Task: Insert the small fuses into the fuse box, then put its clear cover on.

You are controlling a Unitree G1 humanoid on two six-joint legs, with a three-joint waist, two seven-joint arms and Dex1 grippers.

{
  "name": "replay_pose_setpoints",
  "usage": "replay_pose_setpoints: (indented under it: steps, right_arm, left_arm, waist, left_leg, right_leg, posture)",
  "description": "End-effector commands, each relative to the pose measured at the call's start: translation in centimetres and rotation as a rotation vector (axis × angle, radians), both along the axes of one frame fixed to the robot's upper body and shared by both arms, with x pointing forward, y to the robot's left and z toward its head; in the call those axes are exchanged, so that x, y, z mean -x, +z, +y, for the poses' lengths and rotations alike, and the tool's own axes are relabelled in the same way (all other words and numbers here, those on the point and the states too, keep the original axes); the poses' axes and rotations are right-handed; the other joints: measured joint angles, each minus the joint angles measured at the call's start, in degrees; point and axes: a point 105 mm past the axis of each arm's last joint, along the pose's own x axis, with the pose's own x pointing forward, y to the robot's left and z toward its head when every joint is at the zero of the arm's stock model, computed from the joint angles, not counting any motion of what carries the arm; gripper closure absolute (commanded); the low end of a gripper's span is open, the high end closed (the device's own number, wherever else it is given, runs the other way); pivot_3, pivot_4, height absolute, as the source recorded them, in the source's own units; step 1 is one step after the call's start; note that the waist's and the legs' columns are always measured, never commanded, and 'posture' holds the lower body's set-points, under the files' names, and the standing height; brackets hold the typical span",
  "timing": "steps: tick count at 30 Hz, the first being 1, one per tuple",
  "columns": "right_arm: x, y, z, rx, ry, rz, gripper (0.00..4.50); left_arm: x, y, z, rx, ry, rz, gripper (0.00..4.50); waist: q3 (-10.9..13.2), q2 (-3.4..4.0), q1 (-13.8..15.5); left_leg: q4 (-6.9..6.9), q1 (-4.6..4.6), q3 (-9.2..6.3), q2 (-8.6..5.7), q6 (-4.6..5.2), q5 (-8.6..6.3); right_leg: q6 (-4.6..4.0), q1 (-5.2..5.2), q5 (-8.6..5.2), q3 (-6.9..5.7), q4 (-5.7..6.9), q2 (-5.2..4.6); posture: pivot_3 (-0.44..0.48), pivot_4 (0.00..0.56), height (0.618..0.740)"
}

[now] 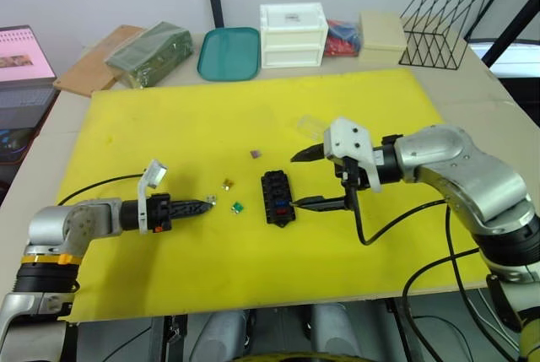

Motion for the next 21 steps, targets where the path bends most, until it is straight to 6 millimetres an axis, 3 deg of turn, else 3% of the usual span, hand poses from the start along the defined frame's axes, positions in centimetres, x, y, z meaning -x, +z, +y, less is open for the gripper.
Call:
replay_pose_setpoints:
  steps: [1, 15, 18, 21]
  right_arm:
    - [0.5, 1.0, 0.5, -0.004, 0.031, -0.045, 0.1]
    - [0.5, 0.9, 0.6, 0.0, 0.032, -0.048, 0.1]
    - [0.5, 0.9, 0.6, 0.0, 0.033, -0.048, 0.1]
    - [0.5, 0.9, 0.6, 0.001, 0.034, -0.048, 0.1]
  left_arm:
    - [0.1, 0.8, 0.3, 0.004, 0.003, -0.018, 4.47]
    - [0.0, -0.4, 1.0, -0.028, 0.062, 0.071, 4.47]
    - [0.0, -0.5, 1.0, -0.035, 0.064, 0.067, 3.87]
    - [-0.2, -0.4, 1.0, -0.022, 0.081, 0.061, 2.87]
  waist:
    - [0.0, 0.0, 0.0]
    - [0.0, 0.0, -0.1]
    - [0.0, 0.0, -0.1]
    - [0.0, 0.0, 0.0]
  left_leg:
    - [0.0, 0.0, 0.0, 0.0, 0.0, 0.0]
    - [0.0, 0.0, 0.0, 0.0, 0.0, 0.0]
    - [0.0, 0.0, 0.0, 0.0, 0.0, 0.0]
    - [0.0, 0.01, 0.0, 0.0, 0.0, 0.0]
  right_leg:
    - [0.0, 0.0, 0.0, 0.0, 0.0, 0.0]
    - [0.0, 0.0, 0.0, 0.0, 0.0, 0.01]
    - [0.0, 0.0, 0.0, 0.0, 0.0, 0.01]
    - [0.0, 0.0, 0.0, 0.0, 0.0, 0.0]
  posture:
    - [0.0, 0.15, 0.74]
    - [0.0, 0.15, 0.74]
    - [0.0, 0.15, 0.74]
    - [0.0, 0.15, 0.74]
